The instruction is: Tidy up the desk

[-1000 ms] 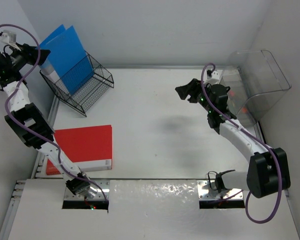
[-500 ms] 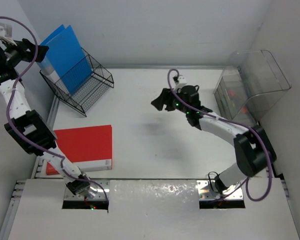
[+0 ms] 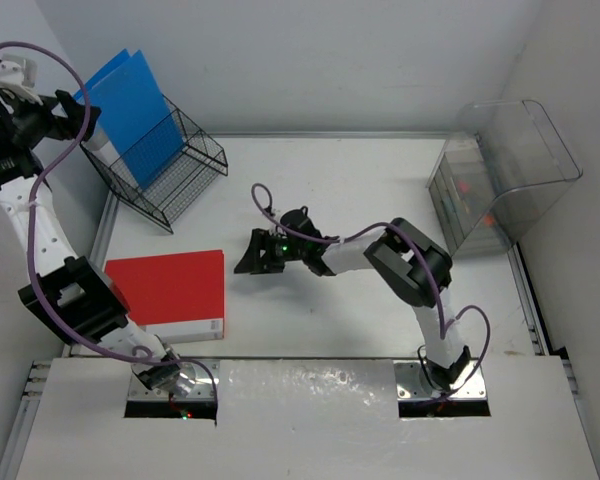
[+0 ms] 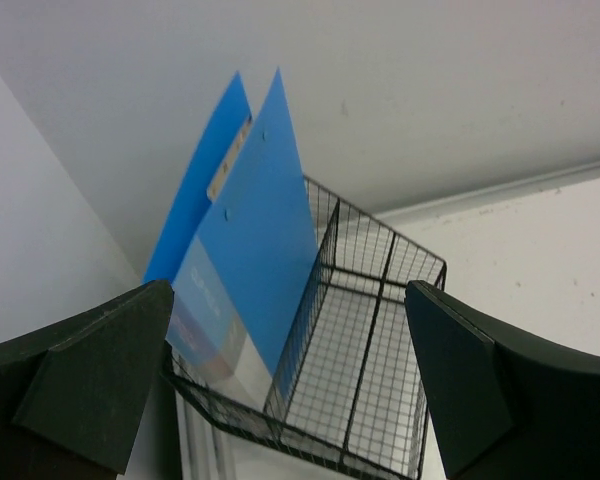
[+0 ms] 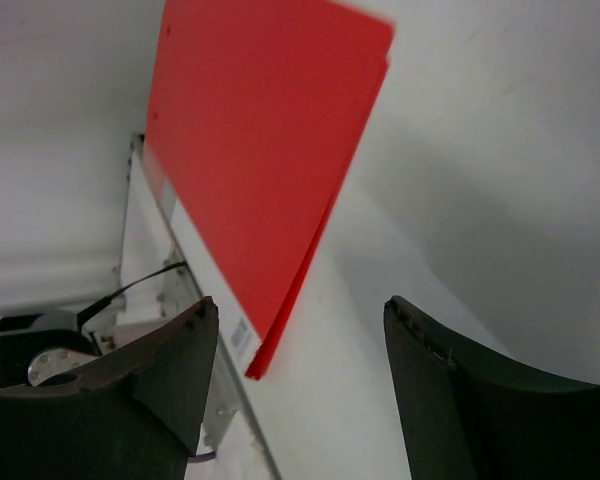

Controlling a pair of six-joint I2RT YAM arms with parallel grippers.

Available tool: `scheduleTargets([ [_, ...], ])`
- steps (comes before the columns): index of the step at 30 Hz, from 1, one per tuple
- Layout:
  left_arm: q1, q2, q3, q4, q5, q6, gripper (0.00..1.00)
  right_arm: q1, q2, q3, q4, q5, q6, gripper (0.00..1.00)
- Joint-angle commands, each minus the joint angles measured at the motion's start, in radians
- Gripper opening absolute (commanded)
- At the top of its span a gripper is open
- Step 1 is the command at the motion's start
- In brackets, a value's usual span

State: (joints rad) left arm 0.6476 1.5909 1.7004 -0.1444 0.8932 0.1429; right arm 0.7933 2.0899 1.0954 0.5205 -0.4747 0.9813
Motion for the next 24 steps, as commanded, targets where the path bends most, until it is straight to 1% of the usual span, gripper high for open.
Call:
scheduleTargets([
  [1,-0.006,-0.028,-0.057,-0.049,-0.014,0.056,1.00,0.041,0.027,0.060,0.117,-0.074,0.117,0.65],
  [6,-0.011,-0.026,-0.090,-0.050,-0.027,0.057,1.00,0.086,0.114,0.107,0.164,-0.097,0.258,0.63],
  [7,-0.011,-0.026,-0.093,-0.052,-0.027,0.055,1.00,0.087,0.125,0.107,0.168,-0.097,0.258,0.62],
  [10,-0.011,-0.028,-0.104,-0.063,-0.023,0.060,1.00,0.096,0.165,0.086,0.217,-0.099,0.376,0.60],
  [13,-0.013,-0.037,-0.111,-0.078,-0.033,0.078,1.00,0.110,0.190,0.055,0.271,-0.110,0.453,0.59],
  [17,-0.011,-0.052,-0.134,-0.075,-0.040,0.081,1.00,0.142,0.208,0.075,0.268,-0.128,0.467,0.59],
  [20,-0.012,-0.068,-0.151,-0.087,-0.028,0.076,1.00,0.164,0.223,0.109,0.231,-0.139,0.459,0.55],
  [24,-0.012,-0.106,-0.166,-0.118,-0.020,0.110,1.00,0.175,0.265,0.098,0.242,-0.143,0.545,0.54],
])
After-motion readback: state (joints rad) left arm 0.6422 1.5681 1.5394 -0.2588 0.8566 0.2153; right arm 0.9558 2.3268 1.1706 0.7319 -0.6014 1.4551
